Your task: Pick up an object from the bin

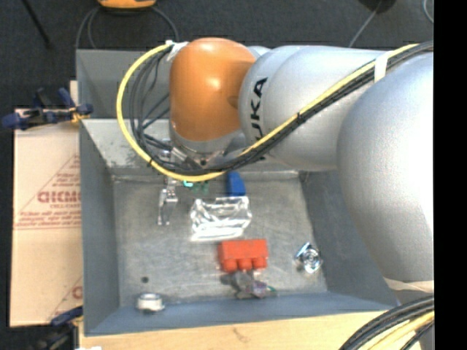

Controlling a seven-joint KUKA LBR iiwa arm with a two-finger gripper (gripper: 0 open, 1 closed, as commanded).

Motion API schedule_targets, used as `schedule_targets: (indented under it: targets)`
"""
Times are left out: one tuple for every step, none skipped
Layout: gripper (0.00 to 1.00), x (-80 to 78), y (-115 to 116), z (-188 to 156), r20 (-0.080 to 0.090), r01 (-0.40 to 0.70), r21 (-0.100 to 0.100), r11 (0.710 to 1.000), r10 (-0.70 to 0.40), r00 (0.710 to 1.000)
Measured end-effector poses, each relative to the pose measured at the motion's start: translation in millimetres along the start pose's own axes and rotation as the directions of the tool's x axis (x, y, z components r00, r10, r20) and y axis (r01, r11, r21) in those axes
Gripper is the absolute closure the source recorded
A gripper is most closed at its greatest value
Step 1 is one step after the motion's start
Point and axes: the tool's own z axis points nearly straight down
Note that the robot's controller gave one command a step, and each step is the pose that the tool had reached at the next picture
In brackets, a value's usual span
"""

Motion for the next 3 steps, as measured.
schedule_targets:
  targets:
    - [0.0,86.7,-111.1,48.7,-0.001,0.225,0.005,0.974,-0.225,0.974]
    - [0.0,58.9,-168.2,117.1,0.012,0.498,0.005,0.867,-0.498,0.867]
    - [1.0,56.3,-166.8,114.4,0.02,0.495,0.006,0.869,-0.495,0.869]
